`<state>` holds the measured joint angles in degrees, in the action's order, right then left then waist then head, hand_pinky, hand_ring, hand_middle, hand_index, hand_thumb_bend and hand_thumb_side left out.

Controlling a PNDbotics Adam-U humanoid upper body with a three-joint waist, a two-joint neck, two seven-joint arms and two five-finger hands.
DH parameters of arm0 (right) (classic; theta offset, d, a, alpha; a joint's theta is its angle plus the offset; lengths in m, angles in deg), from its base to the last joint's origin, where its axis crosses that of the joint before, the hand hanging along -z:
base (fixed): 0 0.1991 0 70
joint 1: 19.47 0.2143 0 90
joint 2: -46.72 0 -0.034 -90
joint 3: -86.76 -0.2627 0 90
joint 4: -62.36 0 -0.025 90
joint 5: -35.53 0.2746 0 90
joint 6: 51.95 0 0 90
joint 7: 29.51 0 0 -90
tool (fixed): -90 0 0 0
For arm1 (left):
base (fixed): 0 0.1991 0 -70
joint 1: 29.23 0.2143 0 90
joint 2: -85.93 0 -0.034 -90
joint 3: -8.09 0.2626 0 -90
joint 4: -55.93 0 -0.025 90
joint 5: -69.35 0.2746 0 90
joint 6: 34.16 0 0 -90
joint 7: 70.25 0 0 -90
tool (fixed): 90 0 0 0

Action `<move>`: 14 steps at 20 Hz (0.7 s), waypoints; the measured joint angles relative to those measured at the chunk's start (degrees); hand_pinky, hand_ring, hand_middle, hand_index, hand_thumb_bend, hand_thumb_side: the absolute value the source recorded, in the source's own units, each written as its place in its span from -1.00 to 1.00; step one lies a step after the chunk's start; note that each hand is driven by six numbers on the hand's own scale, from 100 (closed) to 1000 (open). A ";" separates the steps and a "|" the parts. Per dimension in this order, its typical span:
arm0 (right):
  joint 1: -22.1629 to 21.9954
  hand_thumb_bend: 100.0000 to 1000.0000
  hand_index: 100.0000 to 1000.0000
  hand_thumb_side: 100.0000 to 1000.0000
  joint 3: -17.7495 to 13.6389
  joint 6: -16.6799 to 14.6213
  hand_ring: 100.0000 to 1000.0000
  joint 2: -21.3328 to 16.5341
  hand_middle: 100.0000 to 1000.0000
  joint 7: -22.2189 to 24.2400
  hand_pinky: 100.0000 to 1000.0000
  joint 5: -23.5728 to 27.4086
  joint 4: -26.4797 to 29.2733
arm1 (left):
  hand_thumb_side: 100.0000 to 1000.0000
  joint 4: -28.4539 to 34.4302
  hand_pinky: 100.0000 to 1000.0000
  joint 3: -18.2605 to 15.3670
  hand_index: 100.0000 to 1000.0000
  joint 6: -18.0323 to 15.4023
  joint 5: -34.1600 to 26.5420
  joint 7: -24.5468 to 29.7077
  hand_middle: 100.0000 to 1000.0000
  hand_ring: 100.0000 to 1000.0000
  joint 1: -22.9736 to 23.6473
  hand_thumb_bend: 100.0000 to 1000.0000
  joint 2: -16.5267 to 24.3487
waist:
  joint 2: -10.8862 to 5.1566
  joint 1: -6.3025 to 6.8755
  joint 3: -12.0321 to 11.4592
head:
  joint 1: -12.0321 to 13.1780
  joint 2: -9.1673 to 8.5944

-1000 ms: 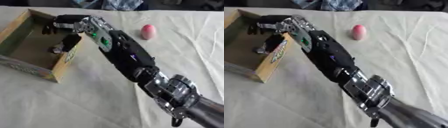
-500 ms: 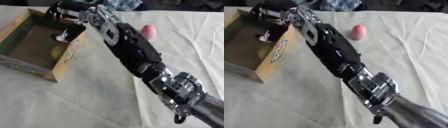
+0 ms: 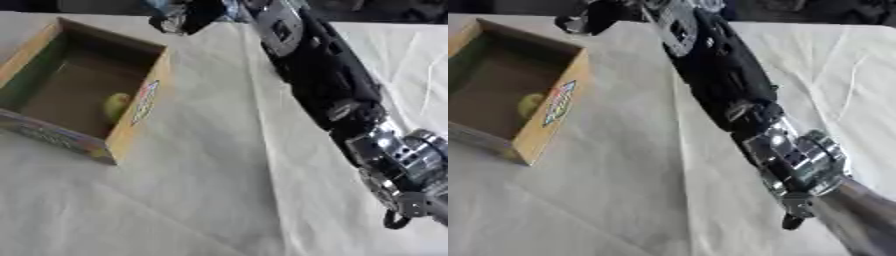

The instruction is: Pick up objects on the table and place them in the box.

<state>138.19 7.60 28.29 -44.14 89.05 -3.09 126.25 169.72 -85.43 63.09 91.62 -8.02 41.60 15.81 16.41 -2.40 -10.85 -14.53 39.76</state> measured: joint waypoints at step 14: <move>-2.63 -0.28 0.73 -0.40 -2.57 0.62 0.69 -5.72 0.65 5.17 0.70 -5.29 -3.18 | 1.00 0.00 0.33 -0.04 0.54 0.18 0.01 0.19 1.00 0.60 0.04 -0.37 0.39 | 0.00 0.57 0.38 | 0.13 -0.02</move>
<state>135.56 5.03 28.91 -49.86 94.22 -8.38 123.08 169.72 -85.47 63.28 91.63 -7.83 41.64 16.20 16.41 -1.83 -10.47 -14.41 39.74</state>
